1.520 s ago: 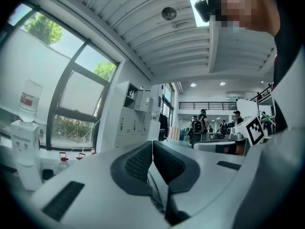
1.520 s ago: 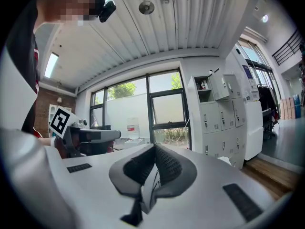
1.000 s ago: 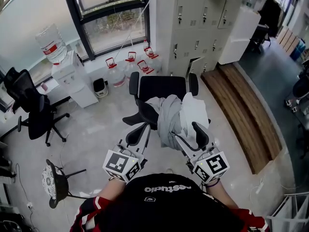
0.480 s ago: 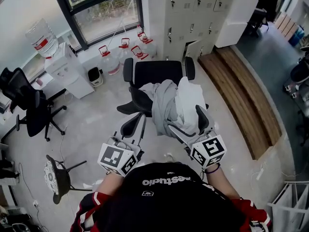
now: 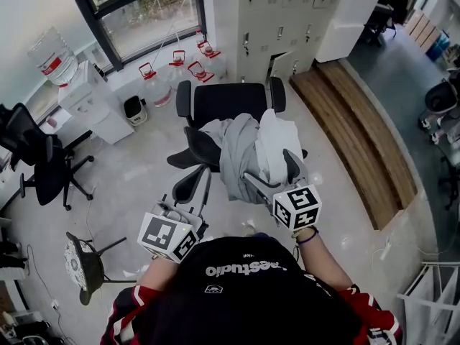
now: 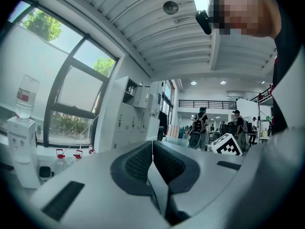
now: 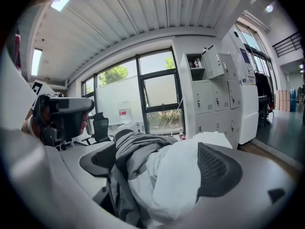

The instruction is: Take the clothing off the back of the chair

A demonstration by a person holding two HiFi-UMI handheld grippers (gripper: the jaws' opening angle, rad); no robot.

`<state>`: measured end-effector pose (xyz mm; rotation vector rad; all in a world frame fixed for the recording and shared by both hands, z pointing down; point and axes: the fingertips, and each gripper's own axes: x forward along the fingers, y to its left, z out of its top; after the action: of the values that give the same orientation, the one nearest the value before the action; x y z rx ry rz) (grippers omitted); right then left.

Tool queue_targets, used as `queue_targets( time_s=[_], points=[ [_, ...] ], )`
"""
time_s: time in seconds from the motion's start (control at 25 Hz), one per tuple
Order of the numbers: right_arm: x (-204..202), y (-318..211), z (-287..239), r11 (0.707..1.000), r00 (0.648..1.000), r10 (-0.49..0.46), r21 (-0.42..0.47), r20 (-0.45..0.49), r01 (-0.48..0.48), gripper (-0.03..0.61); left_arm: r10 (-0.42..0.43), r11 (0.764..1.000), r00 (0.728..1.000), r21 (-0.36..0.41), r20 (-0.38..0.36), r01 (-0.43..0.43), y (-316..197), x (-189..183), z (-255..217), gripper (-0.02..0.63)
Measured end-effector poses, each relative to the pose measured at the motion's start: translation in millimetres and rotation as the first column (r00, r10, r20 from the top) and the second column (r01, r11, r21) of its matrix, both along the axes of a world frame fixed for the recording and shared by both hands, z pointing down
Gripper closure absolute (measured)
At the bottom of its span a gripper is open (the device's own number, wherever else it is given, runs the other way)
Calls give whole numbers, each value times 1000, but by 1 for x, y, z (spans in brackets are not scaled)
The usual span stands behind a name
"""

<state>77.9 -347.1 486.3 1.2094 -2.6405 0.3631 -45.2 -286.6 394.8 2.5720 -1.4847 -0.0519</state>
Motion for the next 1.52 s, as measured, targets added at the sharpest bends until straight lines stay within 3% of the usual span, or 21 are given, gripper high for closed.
queue_targets(
  time_s=[0.36,0.68,0.8,1.24,1.52],
  points=[
    [-29,-3,12,999,997,-42,-21,-60,41,37,11,1000,1000,-12,-16,-11,-14,-1,10,588],
    [-37,-5,24,1000,979,-28,-5,-200,28,48,1,1000,1000,-16,-17,-2,-13,-3,12,588],
    [-36,-5,24,1000,977,-20,2,-213,21,162,-2,1000,1000,-16,-16,2,-11,-5,10,588],
    [-51,12,17,995,986,-101,-23,-133,99,410,8,1000,1000,-7,-10,-8,5,7,3,588],
    [-49,12,16,994,992,-107,-12,-59,107,506,-10,1000,1000,-14,-12,10,15,7,6,588]
  ],
)
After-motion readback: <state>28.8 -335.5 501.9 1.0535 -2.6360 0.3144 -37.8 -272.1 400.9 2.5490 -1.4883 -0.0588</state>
